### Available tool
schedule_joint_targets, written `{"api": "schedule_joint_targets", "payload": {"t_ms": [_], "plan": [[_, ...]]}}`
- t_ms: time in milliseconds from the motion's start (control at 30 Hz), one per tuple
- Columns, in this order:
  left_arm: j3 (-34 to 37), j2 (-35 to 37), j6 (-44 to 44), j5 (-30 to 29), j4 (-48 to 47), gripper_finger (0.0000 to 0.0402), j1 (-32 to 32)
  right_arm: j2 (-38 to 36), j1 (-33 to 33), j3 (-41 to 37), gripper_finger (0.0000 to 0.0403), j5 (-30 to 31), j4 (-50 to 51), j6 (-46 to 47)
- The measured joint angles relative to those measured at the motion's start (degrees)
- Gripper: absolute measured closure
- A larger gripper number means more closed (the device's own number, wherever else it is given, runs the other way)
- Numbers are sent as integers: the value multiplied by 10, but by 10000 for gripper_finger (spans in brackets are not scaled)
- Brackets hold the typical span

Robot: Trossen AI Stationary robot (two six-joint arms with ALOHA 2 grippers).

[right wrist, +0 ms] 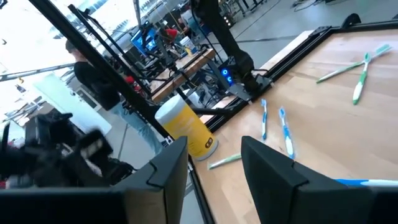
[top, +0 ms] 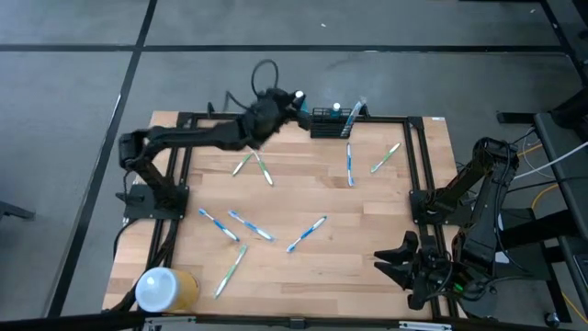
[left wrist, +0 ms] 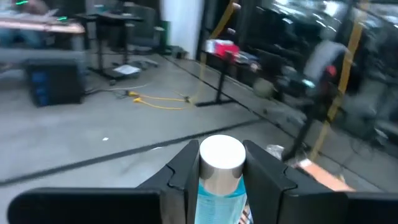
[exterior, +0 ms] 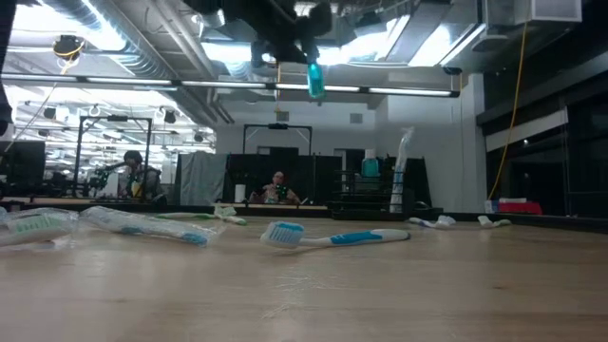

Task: Pick & Place toothbrushing station
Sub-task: Put the blue mouthwash into the black organizer

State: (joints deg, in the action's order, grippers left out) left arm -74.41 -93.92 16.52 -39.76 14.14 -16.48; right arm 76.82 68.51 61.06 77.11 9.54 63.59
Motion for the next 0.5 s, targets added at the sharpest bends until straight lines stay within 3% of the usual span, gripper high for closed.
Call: {"api": "schedule_joint_targets", "payload": {"t_ms": [167, 267, 500], "plan": [[-1, -72, 64, -68, 83, 313, 30, 0, 0, 0, 250, 0, 4, 0], [-24, -107, 91, -93, 86, 313, 31, 0, 0, 0, 250, 1, 4, 0], [-120, -196, 81, -62, 79, 313, 25, 0, 0, 0, 250, 10, 3, -6]]}}
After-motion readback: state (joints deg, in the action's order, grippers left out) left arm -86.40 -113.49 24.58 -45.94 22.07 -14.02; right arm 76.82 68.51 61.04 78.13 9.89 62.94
